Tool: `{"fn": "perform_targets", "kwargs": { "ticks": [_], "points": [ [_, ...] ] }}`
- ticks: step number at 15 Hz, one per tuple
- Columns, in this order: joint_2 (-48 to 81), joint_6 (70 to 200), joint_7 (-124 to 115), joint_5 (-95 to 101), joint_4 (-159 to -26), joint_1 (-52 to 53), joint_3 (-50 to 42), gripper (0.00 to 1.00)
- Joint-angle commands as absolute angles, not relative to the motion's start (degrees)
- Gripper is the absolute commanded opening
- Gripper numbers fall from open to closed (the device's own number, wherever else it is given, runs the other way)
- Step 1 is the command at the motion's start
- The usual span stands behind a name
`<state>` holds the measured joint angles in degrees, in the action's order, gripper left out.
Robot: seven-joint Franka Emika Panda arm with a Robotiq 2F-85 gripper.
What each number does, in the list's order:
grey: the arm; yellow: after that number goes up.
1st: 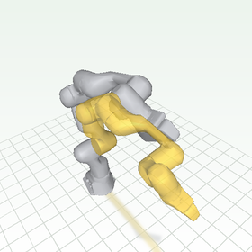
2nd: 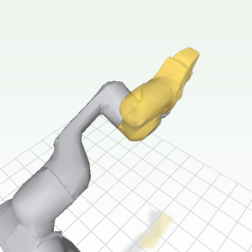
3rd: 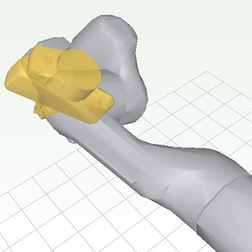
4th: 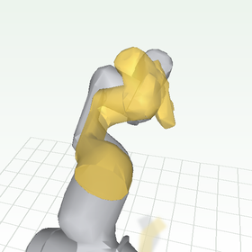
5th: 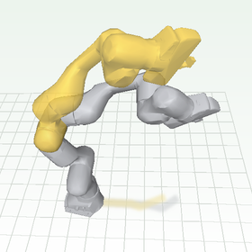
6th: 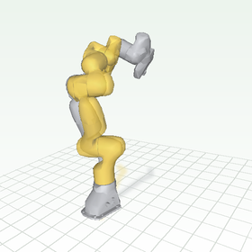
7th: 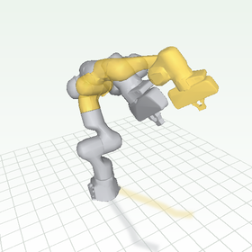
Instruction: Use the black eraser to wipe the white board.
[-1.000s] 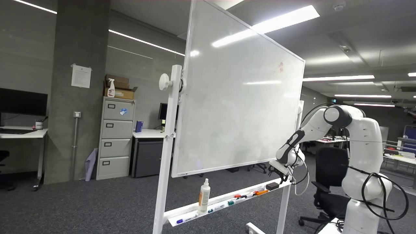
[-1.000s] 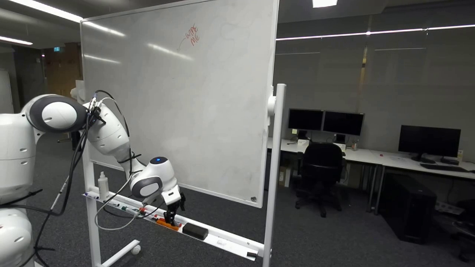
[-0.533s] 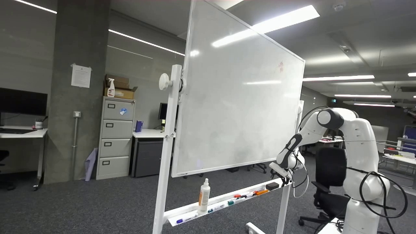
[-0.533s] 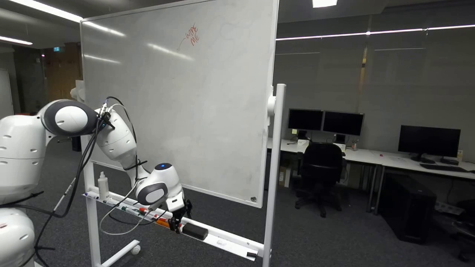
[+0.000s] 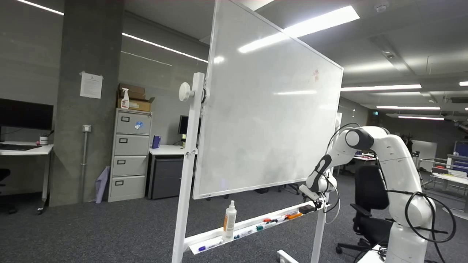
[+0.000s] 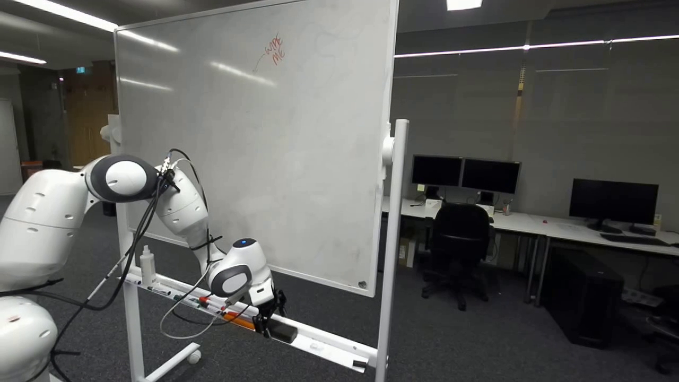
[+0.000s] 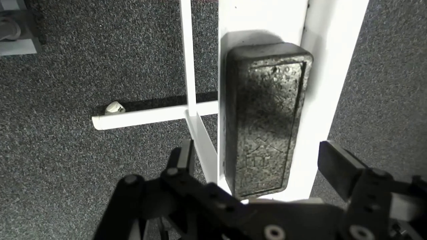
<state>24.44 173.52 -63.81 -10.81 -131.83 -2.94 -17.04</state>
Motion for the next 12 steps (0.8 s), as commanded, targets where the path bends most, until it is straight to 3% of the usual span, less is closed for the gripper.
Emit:
{"fn": "perform_targets", "kwargs": {
  "ticks": [1,4,6,9,12],
  "points": [
    [26.7,172.8,-64.7,-12.1,-129.0,-0.1,-19.5,0.77],
    [27.8,172.7,-64.4,-12.6,-128.1,0.4,-19.7,0.63],
    [28.1,172.6,-64.3,-13.0,-127.9,0.6,-19.7,0.63],
    [28.7,172.6,-64.2,-13.4,-127.5,0.4,-19.5,0.71],
    [28.9,172.3,-64.0,-13.6,-127.3,0.2,-19.2,0.71]
  ]
}}
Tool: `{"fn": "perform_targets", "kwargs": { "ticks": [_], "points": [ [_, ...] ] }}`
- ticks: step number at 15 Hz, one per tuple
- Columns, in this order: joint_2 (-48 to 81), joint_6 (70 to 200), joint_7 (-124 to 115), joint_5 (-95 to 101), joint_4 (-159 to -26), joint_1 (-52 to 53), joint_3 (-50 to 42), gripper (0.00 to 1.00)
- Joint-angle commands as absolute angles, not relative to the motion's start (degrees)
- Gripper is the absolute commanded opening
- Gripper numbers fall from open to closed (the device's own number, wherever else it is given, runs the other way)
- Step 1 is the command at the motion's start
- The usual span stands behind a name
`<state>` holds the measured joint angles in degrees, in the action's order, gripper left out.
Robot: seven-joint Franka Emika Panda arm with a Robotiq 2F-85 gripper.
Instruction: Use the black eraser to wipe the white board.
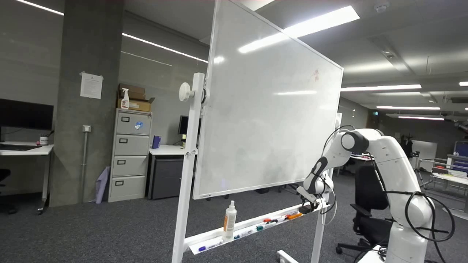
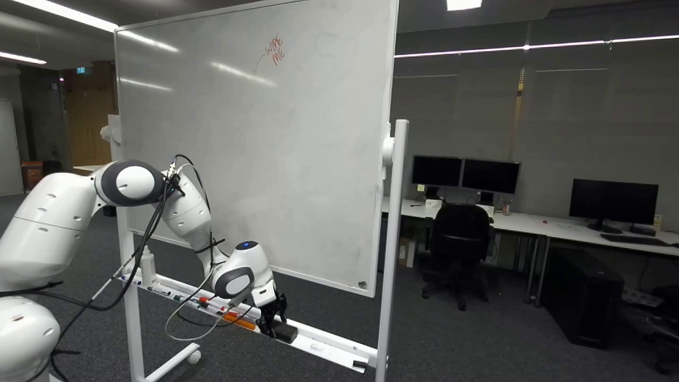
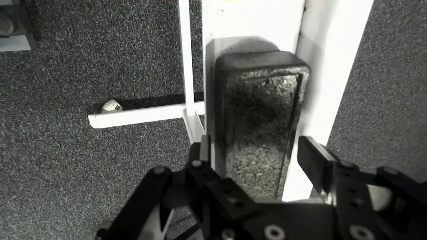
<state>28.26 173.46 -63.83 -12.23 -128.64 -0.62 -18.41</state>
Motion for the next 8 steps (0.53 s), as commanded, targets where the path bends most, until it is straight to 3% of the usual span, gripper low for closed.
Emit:
{"fn": "perform_targets", "kwargs": {
  "ticks": [1,3,5,8],
  "points": [
    [28.9,172.3,-64.0,-13.6,-127.3,0.2,-19.1,0.7],
    [28.9,172.1,-63.7,-13.8,-127.3,-0.2,-18.7,0.45],
    [28.8,171.8,-63.5,-13.9,-127.2,-0.6,-18.4,0.31],
    [28.0,170.5,-62.9,-14.1,-127.4,-1.1,-17.7,0.31]
  ]
}}
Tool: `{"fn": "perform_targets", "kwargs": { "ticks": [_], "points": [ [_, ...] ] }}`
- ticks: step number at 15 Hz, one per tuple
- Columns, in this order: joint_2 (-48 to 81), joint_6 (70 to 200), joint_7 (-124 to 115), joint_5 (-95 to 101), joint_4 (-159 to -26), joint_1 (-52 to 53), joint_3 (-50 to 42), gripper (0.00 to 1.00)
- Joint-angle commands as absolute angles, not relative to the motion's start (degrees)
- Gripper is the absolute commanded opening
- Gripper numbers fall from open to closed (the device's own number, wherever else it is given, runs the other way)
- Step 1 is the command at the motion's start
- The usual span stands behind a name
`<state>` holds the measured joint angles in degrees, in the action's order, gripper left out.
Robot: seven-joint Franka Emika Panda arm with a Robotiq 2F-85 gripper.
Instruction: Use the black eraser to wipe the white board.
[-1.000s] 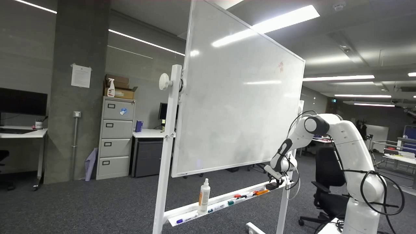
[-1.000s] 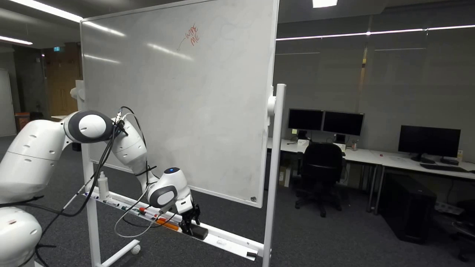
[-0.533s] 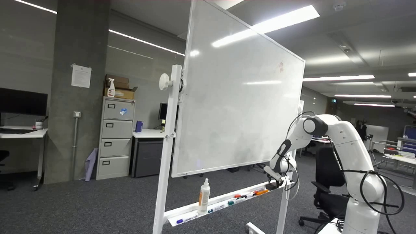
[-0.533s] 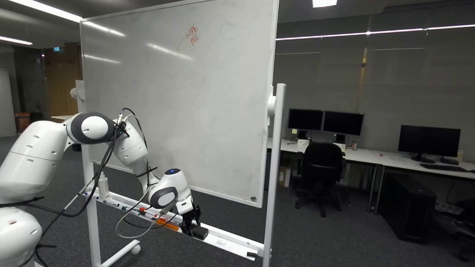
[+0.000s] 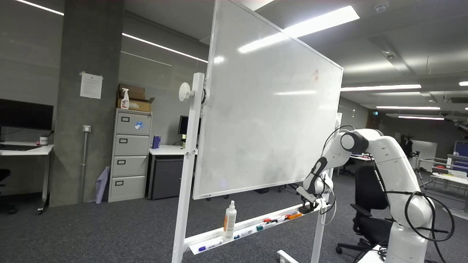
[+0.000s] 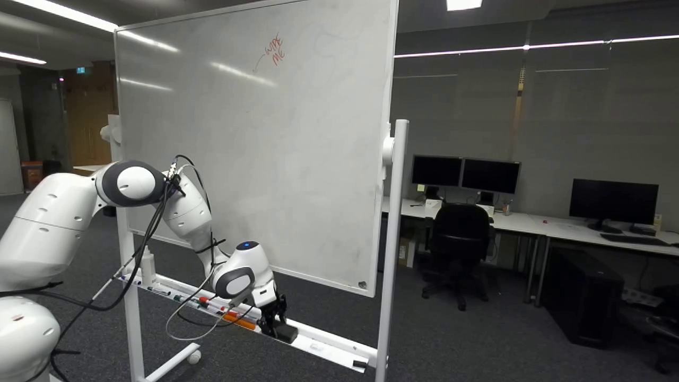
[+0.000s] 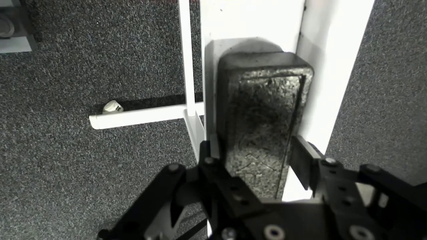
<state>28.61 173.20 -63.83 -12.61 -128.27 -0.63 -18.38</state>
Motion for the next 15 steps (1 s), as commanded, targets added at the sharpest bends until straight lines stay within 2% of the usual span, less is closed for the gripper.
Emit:
{"fn": "perform_targets", "kwargs": {
  "ticks": [1,6,11,15],
  "points": [
    [27.7,170.2,-62.7,-14.1,-127.5,-1.3,-17.6,0.31],
    [21.7,166.4,-62.0,-12.4,-131.2,-0.5,-19.3,0.31],
    [13.4,157.0,-66.5,4.7,-137.5,6.8,-30.8,0.31],
    [5.9,152.7,-72.3,24.6,-142.4,18.1,-45.6,0.31]
  ]
}}
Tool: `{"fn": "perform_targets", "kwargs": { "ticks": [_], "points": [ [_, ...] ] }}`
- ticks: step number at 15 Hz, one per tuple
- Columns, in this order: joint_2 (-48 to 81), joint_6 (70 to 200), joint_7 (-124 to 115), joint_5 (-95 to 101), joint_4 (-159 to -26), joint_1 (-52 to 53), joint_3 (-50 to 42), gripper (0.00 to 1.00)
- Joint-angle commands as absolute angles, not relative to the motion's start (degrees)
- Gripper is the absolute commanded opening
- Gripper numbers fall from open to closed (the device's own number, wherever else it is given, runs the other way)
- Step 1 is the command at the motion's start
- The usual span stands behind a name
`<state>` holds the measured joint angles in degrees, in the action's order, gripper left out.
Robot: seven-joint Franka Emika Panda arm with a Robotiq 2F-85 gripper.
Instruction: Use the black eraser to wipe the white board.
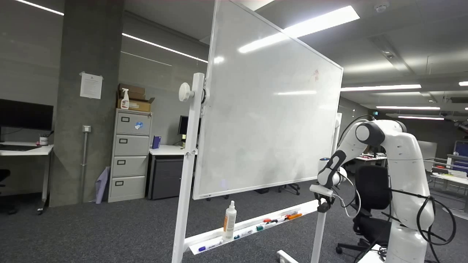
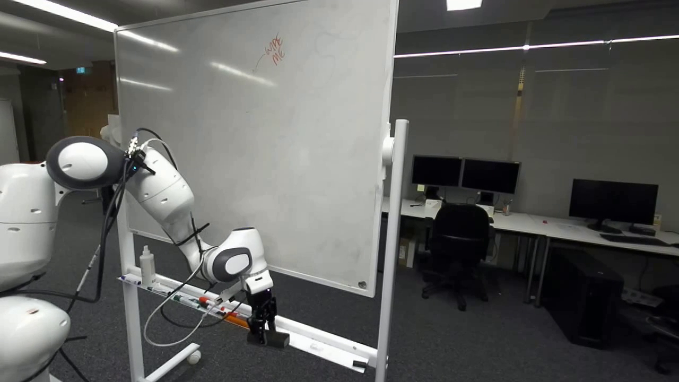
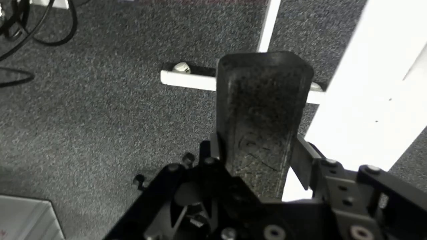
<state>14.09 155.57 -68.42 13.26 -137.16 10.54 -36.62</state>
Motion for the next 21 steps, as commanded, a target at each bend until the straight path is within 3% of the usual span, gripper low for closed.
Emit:
{"fn": "perform_targets", "kwargs": {
  "ticks": [1,6,7,8,9,10,11,16,20,21],
  "points": [
    [4.1,152.6,-74.1,29.3,-143.3,21.0,-49.1,0.31],
    [-6.5,149.0,-85.0,53.4,-144.9,27.8,-56.8,0.31],
    [-9.8,146.9,-87.0,58.1,-145.3,16.7,-45.3,0.31],
    [-12.0,145.9,-88.0,60.9,-146.6,13.9,-42.0,0.31],
    [-14.3,144.8,-87.4,61.6,-147.7,10.1,-37.4,0.59],
    [-16.9,144.0,-86.7,62.2,-149.2,6.4,-32.9,0.67],
    [-19.5,142.8,-85.4,62.0,-150.6,2.9,-28.7,0.34],
    [-33.8,144.1,-83.7,58.5,-158.7,-7.5,-14.2,0.3],
    [-46.2,144.7,-83.8,59.4,-162.2,-4.7,-12.0,0.3],
    [-47.1,142.1,-80.8,56.4,-159.2,0.3,-14.4,0.3]
  ]
}}
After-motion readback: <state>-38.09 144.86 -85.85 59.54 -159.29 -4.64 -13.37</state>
